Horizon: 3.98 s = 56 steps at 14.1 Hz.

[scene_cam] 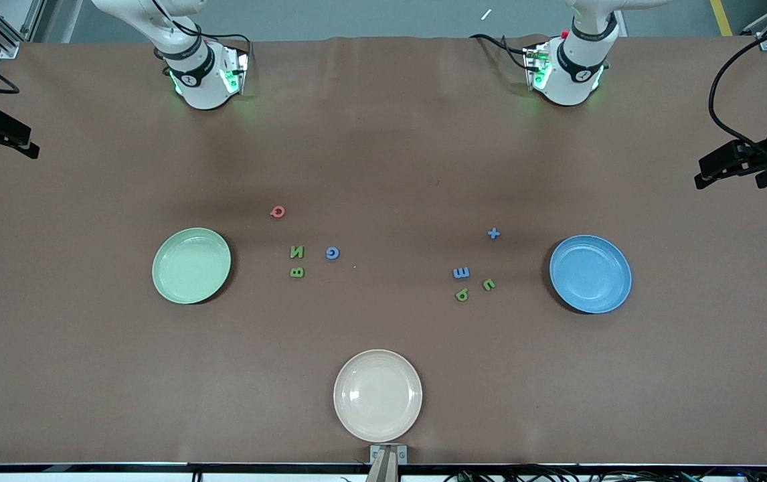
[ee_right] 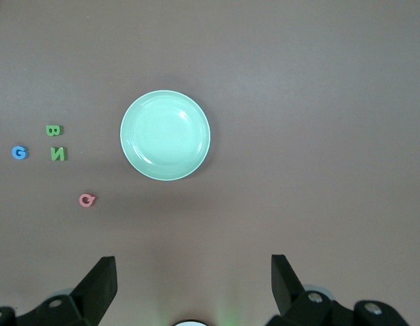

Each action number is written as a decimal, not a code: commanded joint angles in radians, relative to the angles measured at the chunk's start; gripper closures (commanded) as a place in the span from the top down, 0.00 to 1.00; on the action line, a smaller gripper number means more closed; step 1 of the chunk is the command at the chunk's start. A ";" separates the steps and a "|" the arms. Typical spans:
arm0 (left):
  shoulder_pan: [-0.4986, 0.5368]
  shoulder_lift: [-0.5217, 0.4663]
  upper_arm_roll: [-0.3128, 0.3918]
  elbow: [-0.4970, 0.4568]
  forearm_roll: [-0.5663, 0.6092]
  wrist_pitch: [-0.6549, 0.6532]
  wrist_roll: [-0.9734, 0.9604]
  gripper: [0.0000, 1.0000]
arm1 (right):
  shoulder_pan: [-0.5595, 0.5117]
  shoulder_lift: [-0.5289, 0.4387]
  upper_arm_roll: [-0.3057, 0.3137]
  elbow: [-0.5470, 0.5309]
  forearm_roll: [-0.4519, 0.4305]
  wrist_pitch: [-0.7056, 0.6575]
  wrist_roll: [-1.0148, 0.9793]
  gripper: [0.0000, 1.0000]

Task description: Sort upper and lower case letters into plates

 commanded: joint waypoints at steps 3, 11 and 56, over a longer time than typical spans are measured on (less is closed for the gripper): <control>0.002 0.002 -0.001 0.015 -0.019 -0.021 -0.007 1.00 | -0.009 -0.034 0.002 -0.033 0.015 0.011 0.003 1.00; -0.004 0.015 -0.065 -0.017 -0.047 -0.018 -0.029 1.00 | -0.012 -0.034 0.001 -0.033 0.035 0.007 0.009 1.00; -0.099 0.418 -0.355 -0.706 0.349 1.085 -0.716 0.20 | 0.563 0.255 0.007 -0.763 0.107 1.044 0.948 1.00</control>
